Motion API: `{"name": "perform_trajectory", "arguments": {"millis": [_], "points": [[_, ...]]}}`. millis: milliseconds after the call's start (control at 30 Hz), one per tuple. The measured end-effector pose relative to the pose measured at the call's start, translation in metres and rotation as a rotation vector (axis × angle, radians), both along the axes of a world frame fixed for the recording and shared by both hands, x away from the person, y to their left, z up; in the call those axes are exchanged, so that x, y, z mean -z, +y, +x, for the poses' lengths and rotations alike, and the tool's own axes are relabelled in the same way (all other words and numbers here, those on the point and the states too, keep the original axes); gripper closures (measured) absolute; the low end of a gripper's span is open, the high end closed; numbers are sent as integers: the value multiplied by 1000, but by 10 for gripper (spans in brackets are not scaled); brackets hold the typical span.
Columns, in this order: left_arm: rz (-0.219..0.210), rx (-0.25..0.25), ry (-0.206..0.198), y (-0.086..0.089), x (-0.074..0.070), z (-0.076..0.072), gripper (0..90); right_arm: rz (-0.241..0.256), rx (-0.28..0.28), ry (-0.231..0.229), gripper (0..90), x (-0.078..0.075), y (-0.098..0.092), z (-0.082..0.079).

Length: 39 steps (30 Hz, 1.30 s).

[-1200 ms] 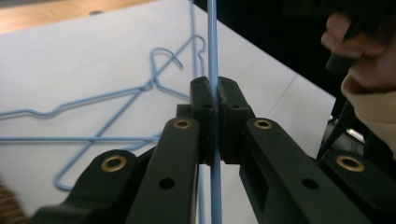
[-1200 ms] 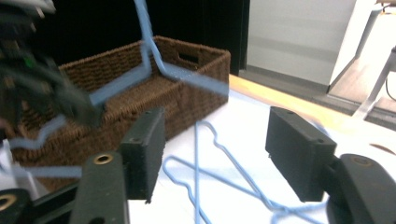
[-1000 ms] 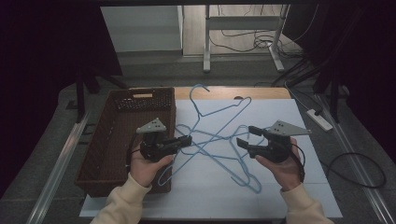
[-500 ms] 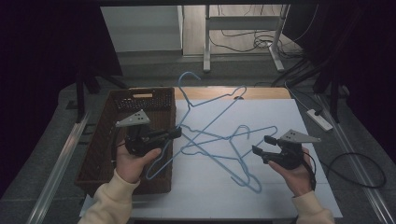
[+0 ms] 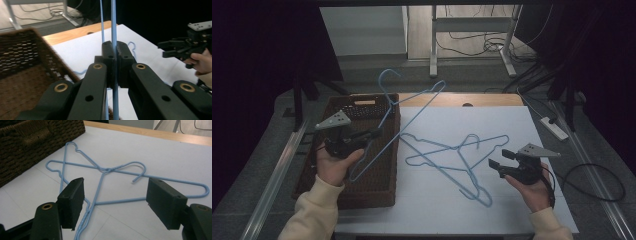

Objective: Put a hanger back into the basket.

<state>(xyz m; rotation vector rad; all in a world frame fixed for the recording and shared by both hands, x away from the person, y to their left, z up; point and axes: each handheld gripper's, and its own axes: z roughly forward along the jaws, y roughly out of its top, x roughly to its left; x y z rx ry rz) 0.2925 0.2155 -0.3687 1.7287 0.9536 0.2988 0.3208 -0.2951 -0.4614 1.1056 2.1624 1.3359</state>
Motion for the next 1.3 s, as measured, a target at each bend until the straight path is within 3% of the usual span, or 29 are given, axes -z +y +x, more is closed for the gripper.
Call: {"name": "perform_trajectory", "arguments": {"millis": [300, 733, 1100, 1300], "points": [[28, -63, -7, 45, 9, 4, 869, -27, 6, 12, 301, 7, 1, 2], [75, -161, 28, 95, 35, -4, 869, -37, 14, 16, 297, 8, 1, 2], [120, -153, 80, 105, 56, -5, 869, -33, 29, 19, 296, 8, -1, 3], [194, -173, 130, 99, 64, 0, 868, -40, 28, 23, 296, 9, 0, 3]]}}
